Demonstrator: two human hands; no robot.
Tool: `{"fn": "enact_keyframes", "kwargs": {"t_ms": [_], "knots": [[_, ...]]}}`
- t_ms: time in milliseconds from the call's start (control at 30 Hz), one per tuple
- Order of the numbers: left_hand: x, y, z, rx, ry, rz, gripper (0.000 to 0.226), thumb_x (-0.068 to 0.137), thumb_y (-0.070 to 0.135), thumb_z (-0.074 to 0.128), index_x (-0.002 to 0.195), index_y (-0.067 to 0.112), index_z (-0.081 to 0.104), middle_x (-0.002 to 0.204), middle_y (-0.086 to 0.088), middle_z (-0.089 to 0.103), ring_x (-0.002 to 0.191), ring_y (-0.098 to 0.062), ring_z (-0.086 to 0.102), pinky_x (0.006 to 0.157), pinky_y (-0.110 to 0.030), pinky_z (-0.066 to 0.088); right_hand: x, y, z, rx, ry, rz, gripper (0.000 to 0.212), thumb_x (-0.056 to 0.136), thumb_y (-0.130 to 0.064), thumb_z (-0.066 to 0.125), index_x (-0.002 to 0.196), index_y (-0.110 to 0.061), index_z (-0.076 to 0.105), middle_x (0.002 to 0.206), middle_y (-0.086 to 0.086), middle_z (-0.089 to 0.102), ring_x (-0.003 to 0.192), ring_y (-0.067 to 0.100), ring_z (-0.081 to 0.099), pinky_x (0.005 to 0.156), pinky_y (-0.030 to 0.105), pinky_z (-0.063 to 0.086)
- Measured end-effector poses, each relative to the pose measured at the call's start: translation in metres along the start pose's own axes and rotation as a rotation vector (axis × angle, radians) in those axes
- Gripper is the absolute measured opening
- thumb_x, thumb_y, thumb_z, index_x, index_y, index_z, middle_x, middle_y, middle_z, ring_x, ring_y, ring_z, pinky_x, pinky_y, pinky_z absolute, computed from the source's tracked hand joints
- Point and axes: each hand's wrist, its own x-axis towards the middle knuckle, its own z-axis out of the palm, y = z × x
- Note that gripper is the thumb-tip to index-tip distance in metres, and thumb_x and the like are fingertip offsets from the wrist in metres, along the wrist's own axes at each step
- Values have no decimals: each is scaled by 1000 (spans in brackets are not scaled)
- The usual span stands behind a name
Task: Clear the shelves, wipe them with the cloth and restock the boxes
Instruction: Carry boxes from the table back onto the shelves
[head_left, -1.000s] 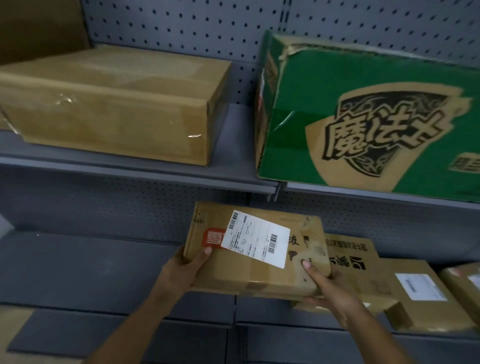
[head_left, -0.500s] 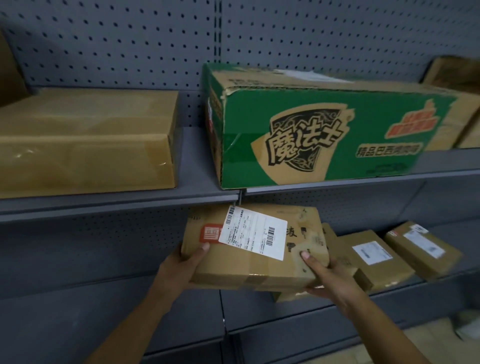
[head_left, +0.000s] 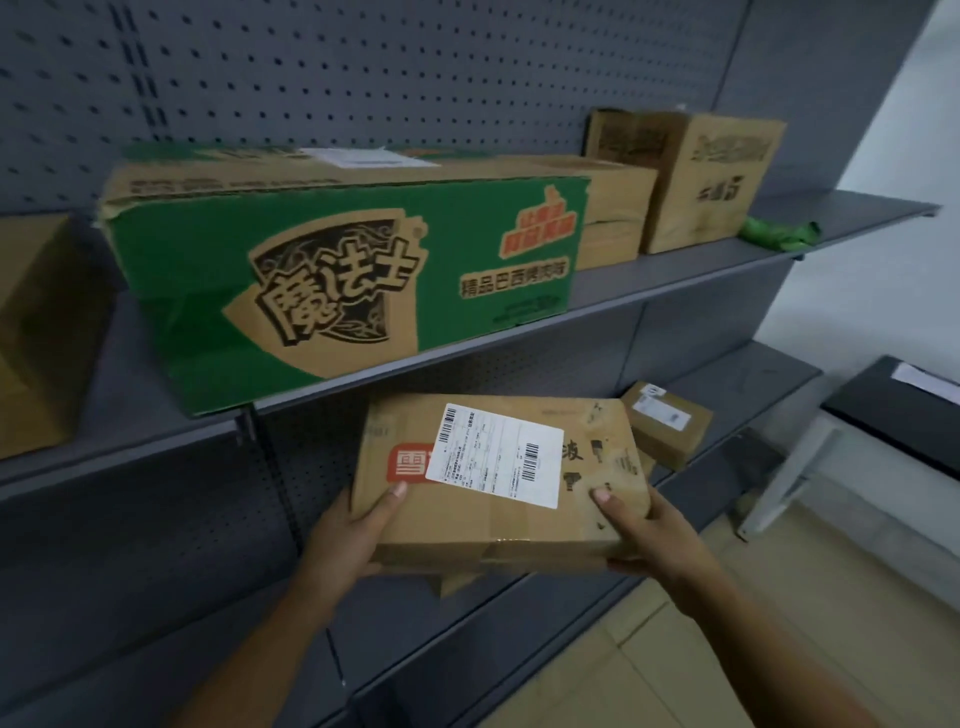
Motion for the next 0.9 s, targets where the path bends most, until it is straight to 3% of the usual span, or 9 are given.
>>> {"fn": "enact_keyframes", "kwargs": {"t_ms": [233,400,533,700,900], "knots": [[-2,10,100,67,-152,16,50,85,55,70,128,32,59,112,1,70,99,-21,68,79,-45,62,-28,17,-98,13,147,9,47,84,-55,72,123,-42,50,115,-4,66,101,20,67,74,40,64],[-19,15,183,90,-255,21,44,88,52,68,125,32,55,105,5,67,93,-16,65,75,-40,59,-52,42,-174,65,273,57,45,82,-55,74,119,-39,54,113,-3,67,100,21,67,75,43,64],[-36,15,254,96,-359,16,55,81,58,70,128,34,54,113,3,67,102,-18,64,82,-45,60,-74,68,-240,80,389,82,44,82,-56,76,117,-35,61,107,-4,72,97,22,70,74,46,65],[-58,11,336,151,-478,36,55,87,54,67,135,32,53,119,-1,67,106,-21,64,80,-43,61,-104,96,-314,99,490,101,42,82,-57,76,116,-36,64,104,-6,75,96,20,72,74,46,65],[-97,15,435,166,-627,67,43,89,47,66,129,35,53,110,2,68,97,-16,66,64,-31,59,-145,119,-396,114,617,139,38,83,-56,75,113,-35,65,107,-4,74,98,21,71,76,48,64]]}}
